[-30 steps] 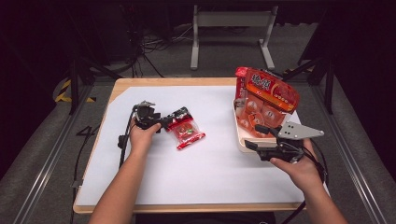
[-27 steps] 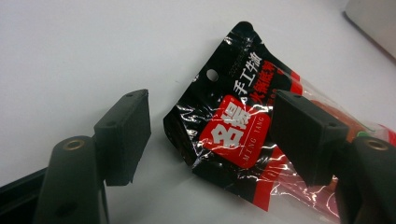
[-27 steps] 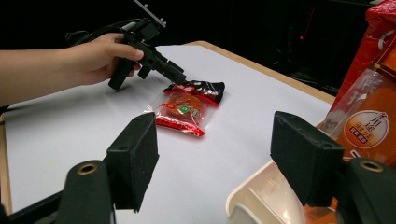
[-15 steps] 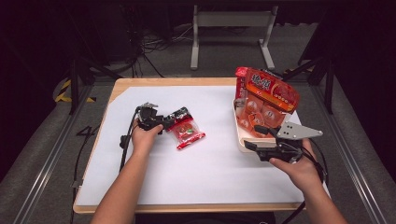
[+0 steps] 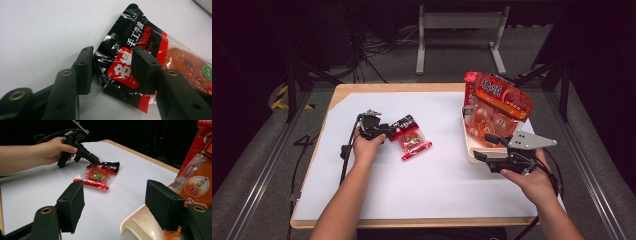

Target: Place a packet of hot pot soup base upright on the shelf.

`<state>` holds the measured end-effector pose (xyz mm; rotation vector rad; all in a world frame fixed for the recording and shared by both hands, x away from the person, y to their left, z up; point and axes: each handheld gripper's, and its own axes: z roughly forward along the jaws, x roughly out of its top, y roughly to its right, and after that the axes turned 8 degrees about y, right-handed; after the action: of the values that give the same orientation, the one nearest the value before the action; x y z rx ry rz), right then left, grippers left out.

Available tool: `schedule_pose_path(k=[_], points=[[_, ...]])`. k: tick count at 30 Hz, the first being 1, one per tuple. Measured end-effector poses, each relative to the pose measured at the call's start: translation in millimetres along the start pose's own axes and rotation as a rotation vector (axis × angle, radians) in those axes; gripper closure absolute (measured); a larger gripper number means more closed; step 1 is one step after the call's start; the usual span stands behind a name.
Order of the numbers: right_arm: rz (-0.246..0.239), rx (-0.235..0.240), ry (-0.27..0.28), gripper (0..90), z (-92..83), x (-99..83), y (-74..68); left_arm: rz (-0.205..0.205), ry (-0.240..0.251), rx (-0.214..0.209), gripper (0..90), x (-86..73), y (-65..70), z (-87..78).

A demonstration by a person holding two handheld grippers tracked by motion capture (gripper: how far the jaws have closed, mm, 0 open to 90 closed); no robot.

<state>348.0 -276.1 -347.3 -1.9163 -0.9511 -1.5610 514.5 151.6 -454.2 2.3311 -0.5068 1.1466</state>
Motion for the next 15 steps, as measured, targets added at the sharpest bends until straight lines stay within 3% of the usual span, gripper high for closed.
schedule_pose_path(k=[7,12,15], points=[[0.003,-0.002,-0.003,32.5,0.6,-1.7,1.8,0.006,0.003,-0.02,59.8,-0.3,1.1,1.8],[0.007,-0.005,-0.003,32.4,0.1,-2.8,3.1,-0.043,0.008,-0.035,53.6,-0.4,-1.5,0.3],[0.004,-0.003,-0.001,32.5,0.1,-2.4,2.5,-0.034,0.003,-0.028,56.3,-0.4,-0.1,0.8]])
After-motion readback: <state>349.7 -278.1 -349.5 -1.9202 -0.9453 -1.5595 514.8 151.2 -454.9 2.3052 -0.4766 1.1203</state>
